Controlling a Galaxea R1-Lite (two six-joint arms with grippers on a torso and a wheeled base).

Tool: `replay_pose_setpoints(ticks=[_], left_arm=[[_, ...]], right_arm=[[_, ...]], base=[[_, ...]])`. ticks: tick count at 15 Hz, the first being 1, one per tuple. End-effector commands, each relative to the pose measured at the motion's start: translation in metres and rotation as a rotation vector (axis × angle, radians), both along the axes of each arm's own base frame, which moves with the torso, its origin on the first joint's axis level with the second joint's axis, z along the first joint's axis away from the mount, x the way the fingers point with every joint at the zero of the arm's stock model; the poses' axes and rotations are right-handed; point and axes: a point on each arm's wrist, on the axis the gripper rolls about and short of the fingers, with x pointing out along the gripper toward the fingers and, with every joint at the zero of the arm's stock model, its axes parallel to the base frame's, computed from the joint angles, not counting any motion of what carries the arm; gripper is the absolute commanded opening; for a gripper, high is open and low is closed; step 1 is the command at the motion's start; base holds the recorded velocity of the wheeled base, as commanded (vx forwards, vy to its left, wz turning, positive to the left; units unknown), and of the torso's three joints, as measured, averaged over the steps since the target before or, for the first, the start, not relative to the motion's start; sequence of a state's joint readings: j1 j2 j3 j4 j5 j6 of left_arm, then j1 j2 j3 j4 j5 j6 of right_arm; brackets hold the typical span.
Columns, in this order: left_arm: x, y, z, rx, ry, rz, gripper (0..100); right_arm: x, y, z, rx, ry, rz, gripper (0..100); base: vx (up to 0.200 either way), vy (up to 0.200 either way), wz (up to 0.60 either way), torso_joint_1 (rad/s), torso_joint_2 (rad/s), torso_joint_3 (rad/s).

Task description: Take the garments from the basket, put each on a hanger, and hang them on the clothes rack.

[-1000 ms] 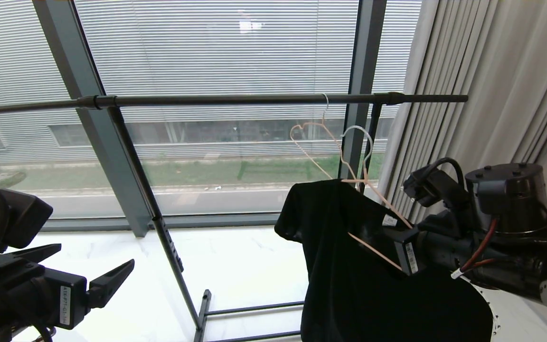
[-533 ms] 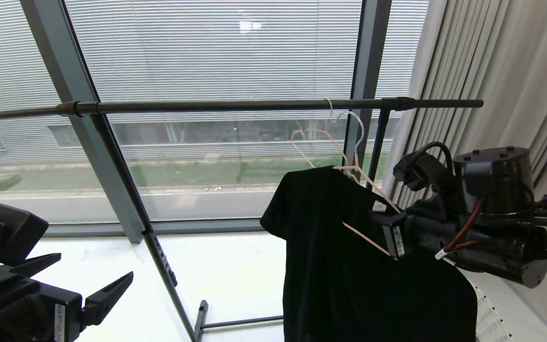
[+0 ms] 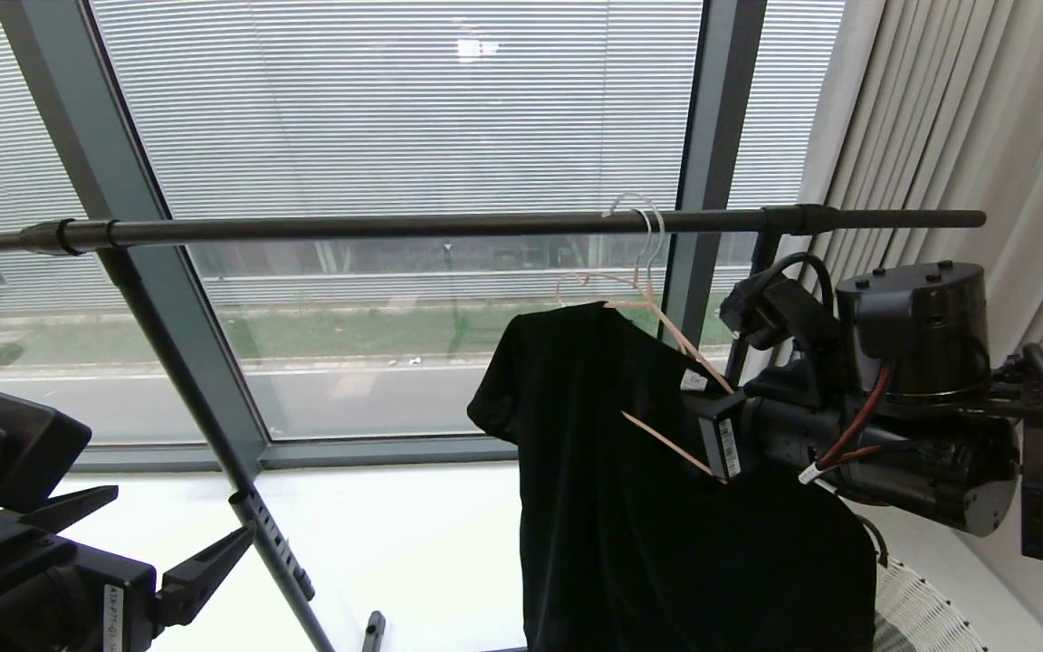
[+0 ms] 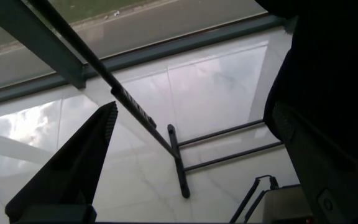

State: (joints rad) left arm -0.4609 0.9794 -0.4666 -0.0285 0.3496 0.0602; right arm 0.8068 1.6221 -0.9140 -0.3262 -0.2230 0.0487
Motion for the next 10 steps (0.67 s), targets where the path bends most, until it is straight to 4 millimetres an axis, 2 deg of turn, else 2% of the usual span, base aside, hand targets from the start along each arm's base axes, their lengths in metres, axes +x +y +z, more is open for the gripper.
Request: replay_pose_setpoints(ticks=[1, 6, 10], left_arm=[[-0.001, 0.001, 0.000, 0.002, -0.004, -0.003, 100], [-0.005, 0.003, -0.001, -0.001, -0.014, 0.000, 100], [-0.009, 0.005, -0.001, -0.004, -0.029, 0.005, 100]], right_arm=[[0.003, 0.011, -0.003, -0.004, 0.005, 0.019, 0], [0.021, 0.023, 0.000, 0.009, -0.009, 0.002, 0], [0.056, 0.024, -0.007, -0.003, -0.009, -0.083, 0]], base=[[0.000, 0.000, 0.00, 0.000, 0.00, 0.000], [0.000, 0.000, 0.00, 0.000, 0.00, 0.000], [0.000, 0.000, 0.00, 0.000, 0.00, 0.000]])
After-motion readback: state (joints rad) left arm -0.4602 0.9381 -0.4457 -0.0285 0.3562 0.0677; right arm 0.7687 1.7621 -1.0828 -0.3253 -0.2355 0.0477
